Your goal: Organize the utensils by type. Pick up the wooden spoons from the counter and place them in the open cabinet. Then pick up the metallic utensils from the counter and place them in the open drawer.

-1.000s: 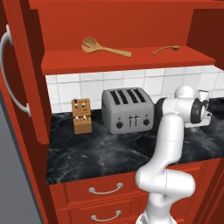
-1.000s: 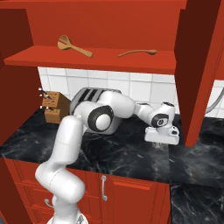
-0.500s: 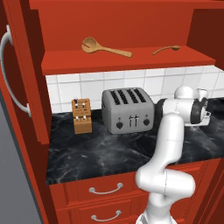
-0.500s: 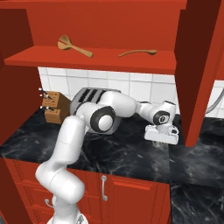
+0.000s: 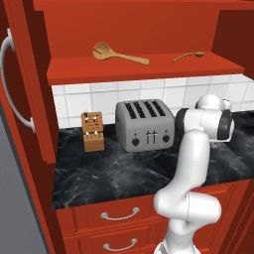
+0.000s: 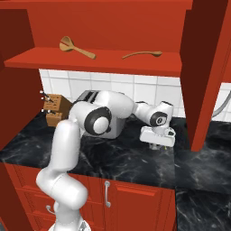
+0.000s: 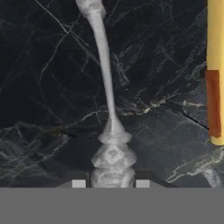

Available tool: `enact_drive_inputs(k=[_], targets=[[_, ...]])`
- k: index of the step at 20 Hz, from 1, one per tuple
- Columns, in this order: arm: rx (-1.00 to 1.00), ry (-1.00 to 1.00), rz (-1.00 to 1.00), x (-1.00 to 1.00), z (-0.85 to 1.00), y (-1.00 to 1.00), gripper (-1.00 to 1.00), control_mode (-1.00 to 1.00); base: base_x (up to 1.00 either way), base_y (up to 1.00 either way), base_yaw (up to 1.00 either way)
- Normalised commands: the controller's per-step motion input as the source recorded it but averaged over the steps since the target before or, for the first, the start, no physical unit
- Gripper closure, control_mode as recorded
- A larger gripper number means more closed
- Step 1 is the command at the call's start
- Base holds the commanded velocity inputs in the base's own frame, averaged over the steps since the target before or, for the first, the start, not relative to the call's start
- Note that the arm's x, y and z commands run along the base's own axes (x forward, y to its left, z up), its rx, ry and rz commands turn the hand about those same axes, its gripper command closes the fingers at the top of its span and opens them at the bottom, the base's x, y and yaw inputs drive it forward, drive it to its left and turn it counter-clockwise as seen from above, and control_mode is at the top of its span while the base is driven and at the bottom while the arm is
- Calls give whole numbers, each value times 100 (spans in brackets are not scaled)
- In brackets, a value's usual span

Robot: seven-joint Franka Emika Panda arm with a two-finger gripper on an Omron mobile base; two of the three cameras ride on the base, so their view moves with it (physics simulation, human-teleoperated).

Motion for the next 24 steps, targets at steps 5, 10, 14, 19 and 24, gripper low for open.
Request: enact_drive_inputs(k=[5,10,14,19,24], targets=[[0,-3,0,-20,26,36,100,-100,0,0,0],[0,-11,0,-38,35,32,100,-100,0,0,0],[0,-11,0,-56,40,29,100,-100,0,0,0],[0,-4,0,-78,56,25,100,-100,0,0,0],[-1,0,0,-70,69,26,100,-100,0,0,0]])
